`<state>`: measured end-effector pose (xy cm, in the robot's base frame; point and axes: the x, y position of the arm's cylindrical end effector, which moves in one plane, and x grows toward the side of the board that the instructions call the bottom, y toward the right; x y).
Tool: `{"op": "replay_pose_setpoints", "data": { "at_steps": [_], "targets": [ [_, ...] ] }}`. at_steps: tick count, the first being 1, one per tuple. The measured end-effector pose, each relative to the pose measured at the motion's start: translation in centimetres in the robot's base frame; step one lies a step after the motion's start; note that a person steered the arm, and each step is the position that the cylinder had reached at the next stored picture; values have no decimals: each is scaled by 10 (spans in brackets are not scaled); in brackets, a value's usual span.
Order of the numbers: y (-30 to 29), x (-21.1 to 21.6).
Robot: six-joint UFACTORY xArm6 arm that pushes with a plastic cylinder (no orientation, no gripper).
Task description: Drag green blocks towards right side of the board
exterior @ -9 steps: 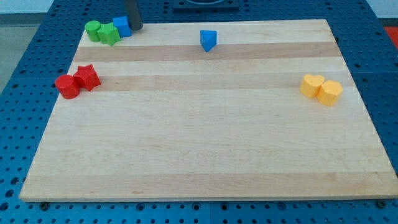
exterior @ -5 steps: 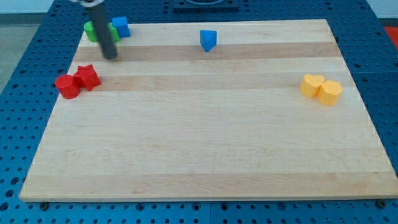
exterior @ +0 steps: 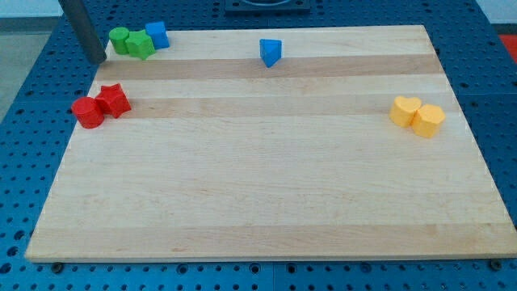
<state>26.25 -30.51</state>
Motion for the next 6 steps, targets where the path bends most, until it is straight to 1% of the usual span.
{"op": "replay_pose_setpoints", "data": {
  "at_steps": [1, 2, 3, 5, 6],
  "targets": [
    [0, -8],
    [0, -51],
    [1, -71],
    [35, -72],
    [35, -61]
  ]
}}
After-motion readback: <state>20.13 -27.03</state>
